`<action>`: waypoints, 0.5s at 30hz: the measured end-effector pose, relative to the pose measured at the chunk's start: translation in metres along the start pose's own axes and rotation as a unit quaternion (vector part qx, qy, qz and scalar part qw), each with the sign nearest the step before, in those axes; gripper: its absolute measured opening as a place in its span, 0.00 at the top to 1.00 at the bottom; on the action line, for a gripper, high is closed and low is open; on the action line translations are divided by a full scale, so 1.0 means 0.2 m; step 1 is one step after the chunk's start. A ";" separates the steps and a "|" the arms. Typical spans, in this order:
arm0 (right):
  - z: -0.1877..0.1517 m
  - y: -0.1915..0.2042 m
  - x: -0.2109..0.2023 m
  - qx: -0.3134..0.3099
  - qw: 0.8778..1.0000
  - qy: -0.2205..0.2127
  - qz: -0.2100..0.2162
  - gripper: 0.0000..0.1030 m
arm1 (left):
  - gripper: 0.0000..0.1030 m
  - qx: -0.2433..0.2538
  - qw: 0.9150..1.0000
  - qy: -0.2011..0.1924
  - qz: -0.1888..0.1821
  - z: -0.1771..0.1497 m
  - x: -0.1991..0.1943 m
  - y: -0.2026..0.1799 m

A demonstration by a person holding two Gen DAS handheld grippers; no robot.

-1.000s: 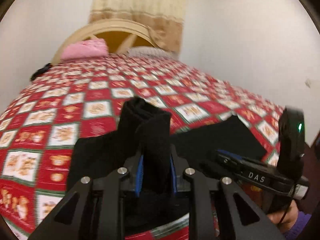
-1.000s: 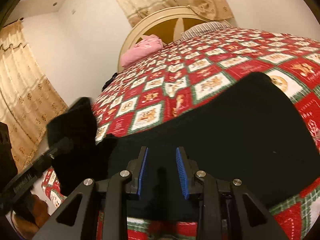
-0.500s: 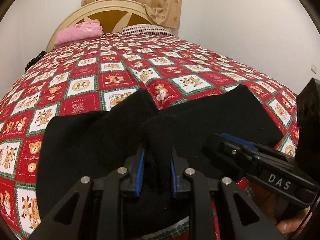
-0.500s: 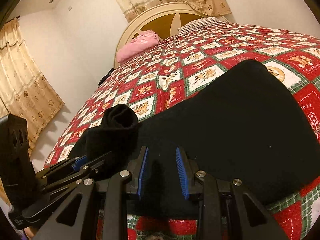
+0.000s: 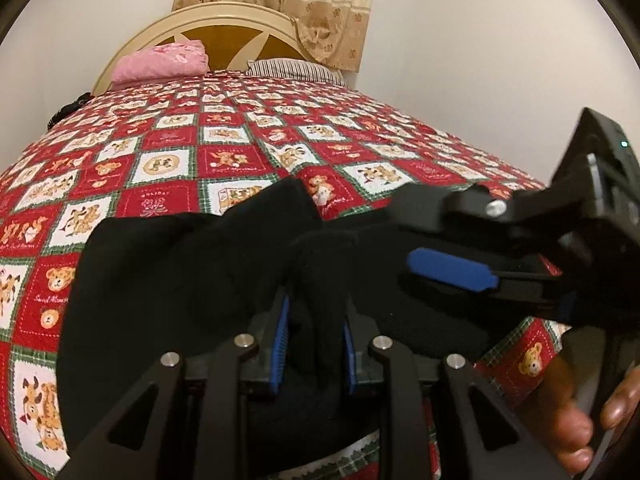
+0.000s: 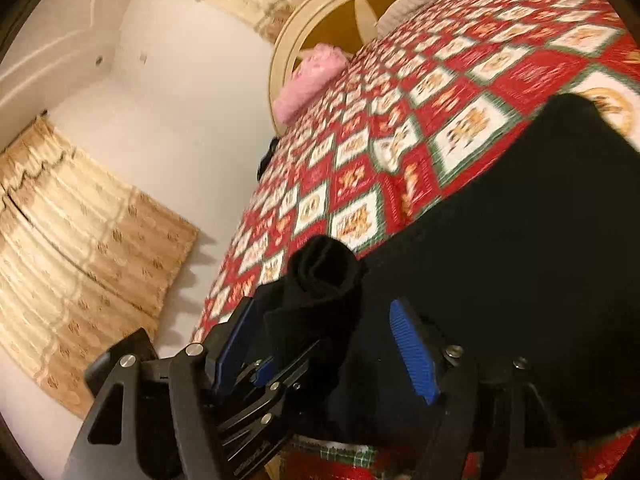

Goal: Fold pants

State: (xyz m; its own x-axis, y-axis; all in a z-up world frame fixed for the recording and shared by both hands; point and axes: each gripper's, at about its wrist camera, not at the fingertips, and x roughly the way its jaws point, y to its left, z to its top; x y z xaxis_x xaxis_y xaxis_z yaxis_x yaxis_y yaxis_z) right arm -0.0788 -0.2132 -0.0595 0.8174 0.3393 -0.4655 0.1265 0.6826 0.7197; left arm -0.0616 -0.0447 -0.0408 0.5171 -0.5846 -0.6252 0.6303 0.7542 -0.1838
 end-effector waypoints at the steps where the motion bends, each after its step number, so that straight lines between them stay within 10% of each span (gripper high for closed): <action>1: 0.00 0.00 0.03 0.001 1.000 0.005 0.001 0.32 | 0.75 -0.002 1.000 -0.001 -0.002 0.00 0.00 0.00; 7: 0.01 0.03 0.13 0.008 0.999 0.030 0.015 0.32 | 0.68 0.007 1.000 -0.001 -0.026 -0.01 -0.03 0.01; 12: 0.01 0.00 0.15 0.010 0.999 0.041 0.016 0.32 | 0.30 0.004 0.998 0.011 -0.057 -0.06 -0.11 0.06; 15: 0.00 -0.01 0.15 0.006 0.999 0.038 0.018 0.32 | 0.29 -0.012 0.998 0.011 -0.055 -0.08 -0.17 0.13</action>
State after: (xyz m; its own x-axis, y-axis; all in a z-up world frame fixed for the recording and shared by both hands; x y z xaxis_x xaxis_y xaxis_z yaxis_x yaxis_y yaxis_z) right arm -0.0546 -0.2048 -0.0741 0.7767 0.4116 -0.4768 0.1052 0.6616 0.7425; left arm -0.0721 0.0009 -0.0364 0.4323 -0.6586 -0.6159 0.6685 0.6925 -0.2713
